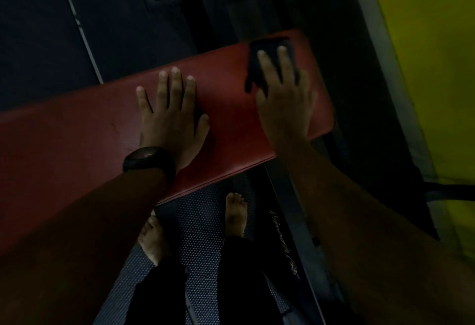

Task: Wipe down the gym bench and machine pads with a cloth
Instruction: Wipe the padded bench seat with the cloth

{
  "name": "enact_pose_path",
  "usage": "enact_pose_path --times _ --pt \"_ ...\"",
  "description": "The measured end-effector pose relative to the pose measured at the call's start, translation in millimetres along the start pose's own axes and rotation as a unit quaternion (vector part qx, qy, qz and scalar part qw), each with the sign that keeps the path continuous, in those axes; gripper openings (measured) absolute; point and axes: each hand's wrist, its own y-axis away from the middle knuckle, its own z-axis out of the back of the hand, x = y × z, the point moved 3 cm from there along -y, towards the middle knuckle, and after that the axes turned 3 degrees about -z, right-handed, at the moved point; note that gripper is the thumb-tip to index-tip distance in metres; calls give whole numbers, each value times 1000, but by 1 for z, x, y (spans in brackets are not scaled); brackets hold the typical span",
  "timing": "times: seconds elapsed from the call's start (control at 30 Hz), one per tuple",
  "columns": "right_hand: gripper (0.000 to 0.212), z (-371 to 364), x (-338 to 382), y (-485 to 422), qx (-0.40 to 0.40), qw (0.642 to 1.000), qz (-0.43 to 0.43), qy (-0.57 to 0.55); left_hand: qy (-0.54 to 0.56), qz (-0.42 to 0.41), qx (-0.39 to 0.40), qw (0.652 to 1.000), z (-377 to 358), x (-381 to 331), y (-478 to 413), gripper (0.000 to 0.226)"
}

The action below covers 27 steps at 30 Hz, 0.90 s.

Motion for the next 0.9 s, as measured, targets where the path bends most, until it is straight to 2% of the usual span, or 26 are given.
enact_pose_path --times 0.07,0.1,0.13,0.2,0.3,0.37,0.4,0.47,0.53,0.57,0.6,0.63,0.67,0.73,0.8,0.87,0.9 --pt "69 -2 -2 19 6 990 -142 -24 3 0 -1 1000 1 0 -1 76" --pt "69 -1 6 36 -5 985 -173 -26 5 0 -1 1000 1 -1 -2 76" --pt "69 0 18 52 -20 985 -170 -27 5 0 -1 1000 1 -1 -2 76" --pt "67 -3 41 77 -14 996 -80 -30 4 0 -4 1000 2 -2 -3 77" --pt "62 -5 49 55 2 989 150 -17 4 0 -2 1000 4 -4 -7 78" --pt "63 -6 40 19 10 976 218 18 4 -1 2 1000 4 -4 -11 76" --pt "63 -5 35 3 6 976 216 36 6 -1 3 1000 4 -4 -13 76" --pt "62 -1 22 -14 -13 992 121 37 9 3 4 1000 6 -6 -16 76" --pt "62 -2 13 -10 -3 999 -49 -13 9 6 5 1000 6 -6 -17 76" --pt "63 -4 14 1 8 991 -129 -31 9 7 7 1000 6 -6 -18 76" --pt "64 -3 19 15 10 984 -172 -39 9 7 10 1000 7 -7 -20 76" --pt "64 -1 28 28 -2 985 -170 -40 7 6 14 1000 7 -7 -21 76" --pt "64 0 37 38 -7 991 -128 -42 6 4 18 1000 8 -7 -22 77" --pt "64 -3 47 41 16 999 27 -37 5 4 21 1000 8 -9 -24 76" --pt "65 -4 42 15 33 987 153 -16 0 5 21 1000 9 -11 -25 76" --pt "66 -3 29 -16 32 980 195 13 -6 1 20 1000 8 -11 -25 75" --pt "66 -3 22 -27 22 982 186 27 -6 -2 19 1000 7 -11 -26 75"
